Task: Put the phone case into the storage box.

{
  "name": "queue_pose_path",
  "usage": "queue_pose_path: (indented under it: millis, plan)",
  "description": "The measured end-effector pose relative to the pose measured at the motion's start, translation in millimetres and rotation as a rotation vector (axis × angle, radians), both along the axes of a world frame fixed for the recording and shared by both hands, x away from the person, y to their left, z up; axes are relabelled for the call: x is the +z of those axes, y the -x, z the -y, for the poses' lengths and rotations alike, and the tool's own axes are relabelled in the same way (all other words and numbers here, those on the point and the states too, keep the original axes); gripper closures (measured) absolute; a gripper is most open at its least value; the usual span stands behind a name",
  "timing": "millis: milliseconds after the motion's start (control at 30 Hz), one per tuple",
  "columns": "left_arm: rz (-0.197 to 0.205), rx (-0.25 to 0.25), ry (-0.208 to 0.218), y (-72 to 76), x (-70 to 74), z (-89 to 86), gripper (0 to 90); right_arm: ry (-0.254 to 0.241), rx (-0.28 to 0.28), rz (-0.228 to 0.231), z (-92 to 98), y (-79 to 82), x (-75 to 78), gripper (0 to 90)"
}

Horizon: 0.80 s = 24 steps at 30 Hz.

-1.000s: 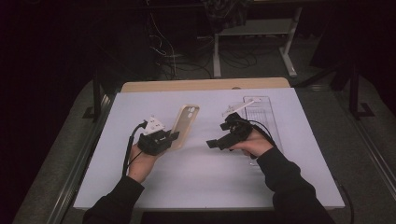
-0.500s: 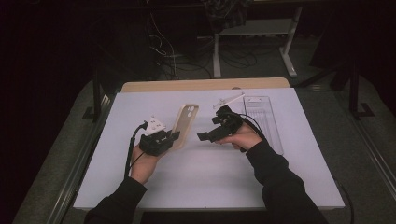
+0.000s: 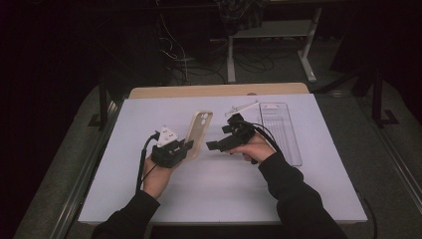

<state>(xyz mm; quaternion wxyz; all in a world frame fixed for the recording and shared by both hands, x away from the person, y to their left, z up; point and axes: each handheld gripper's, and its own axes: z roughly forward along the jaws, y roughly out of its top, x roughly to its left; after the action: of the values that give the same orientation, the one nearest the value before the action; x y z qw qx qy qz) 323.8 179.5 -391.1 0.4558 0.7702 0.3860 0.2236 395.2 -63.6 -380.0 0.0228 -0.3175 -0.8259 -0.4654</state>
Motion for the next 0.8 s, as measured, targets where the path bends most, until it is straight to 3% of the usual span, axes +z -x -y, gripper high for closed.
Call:
queue_pose_path:
  millis: [467, 533, 567, 600, 667, 800]
  plan:
    - [0.017, -0.011, -0.005, 6.1, -2.3, 13.5, 79.5, -0.057, -0.003, -0.023, -2.8, 1.8, 2.4, 0.0]
    - [0.01, -0.02, -0.027, 7.4, -2.2, 15.0, 79.5, -0.062, -0.009, -0.022, -2.8, 1.8, 3.1, 0.0]
    - [0.016, -0.017, -0.016, 7.9, -3.3, 17.2, 79.5, -0.058, -0.007, -0.013, -2.3, 1.2, 2.8, 0.0]
    - [0.011, -0.027, -0.041, 8.3, -2.6, 16.8, 79.5, -0.061, -0.009, -0.016, -2.0, 1.0, 2.8, 0.0]
    - [0.008, -0.033, -0.053, 9.1, -2.9, 18.7, 79.5, -0.075, -0.013, -0.028, -2.1, 1.2, 2.9, 0.0]
    - [0.021, -0.038, -0.049, 10.4, -4.1, 23.1, 79.5, -0.094, -0.02, -0.032, -2.1, 0.7, 3.1, 0.0]
